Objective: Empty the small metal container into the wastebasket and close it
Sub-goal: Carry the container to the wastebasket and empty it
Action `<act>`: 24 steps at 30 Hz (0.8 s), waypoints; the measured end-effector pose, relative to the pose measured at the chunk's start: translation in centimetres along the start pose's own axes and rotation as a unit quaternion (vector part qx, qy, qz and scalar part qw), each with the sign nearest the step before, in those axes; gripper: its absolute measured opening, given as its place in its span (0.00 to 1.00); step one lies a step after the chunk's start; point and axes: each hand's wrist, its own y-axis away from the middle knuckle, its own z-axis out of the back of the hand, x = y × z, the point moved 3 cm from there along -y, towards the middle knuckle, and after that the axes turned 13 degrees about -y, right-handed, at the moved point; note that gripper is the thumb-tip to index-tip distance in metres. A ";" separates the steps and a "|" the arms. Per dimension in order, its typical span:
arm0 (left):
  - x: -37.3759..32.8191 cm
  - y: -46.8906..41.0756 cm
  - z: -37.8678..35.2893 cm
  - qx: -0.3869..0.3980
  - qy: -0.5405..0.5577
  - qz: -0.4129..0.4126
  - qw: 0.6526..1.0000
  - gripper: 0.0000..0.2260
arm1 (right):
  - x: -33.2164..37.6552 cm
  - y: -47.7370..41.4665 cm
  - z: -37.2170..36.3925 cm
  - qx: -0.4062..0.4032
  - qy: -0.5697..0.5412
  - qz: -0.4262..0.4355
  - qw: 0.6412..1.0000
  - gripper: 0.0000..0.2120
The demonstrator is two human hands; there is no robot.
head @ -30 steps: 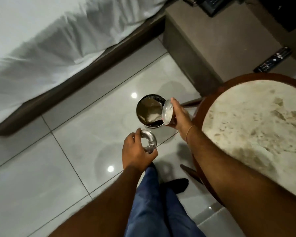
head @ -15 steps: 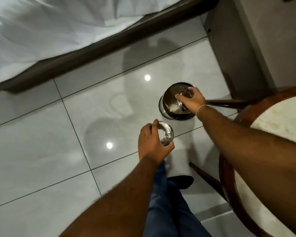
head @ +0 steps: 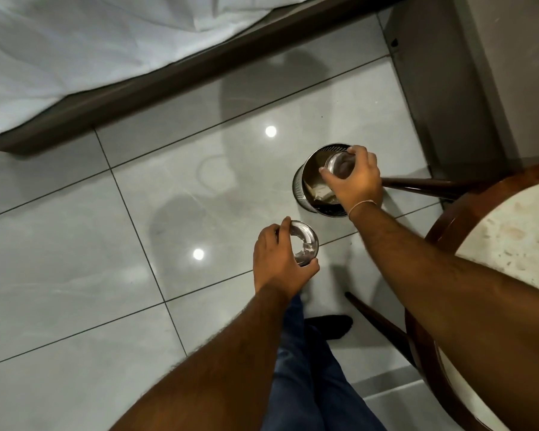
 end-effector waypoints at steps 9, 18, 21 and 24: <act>-1.1 -0.6 -0.5 0.011 -0.012 0.001 1.000 0.49 | -0.3 1.1 0.1 -0.002 0.020 0.029 0.999 0.32; -4.6 -0.5 0.5 0.002 0.080 0.002 0.997 0.47 | -2.8 0.8 5.0 -0.028 -0.383 -0.267 0.884 0.22; -9.4 -0.1 2.5 -0.030 0.122 -0.066 0.990 0.47 | -4.1 2.6 9.5 0.012 -0.571 -0.317 0.757 0.32; -14.7 0.6 4.2 -0.045 0.116 -0.194 0.973 0.47 | -6.2 5.3 14.4 0.001 -0.680 -0.307 0.665 0.35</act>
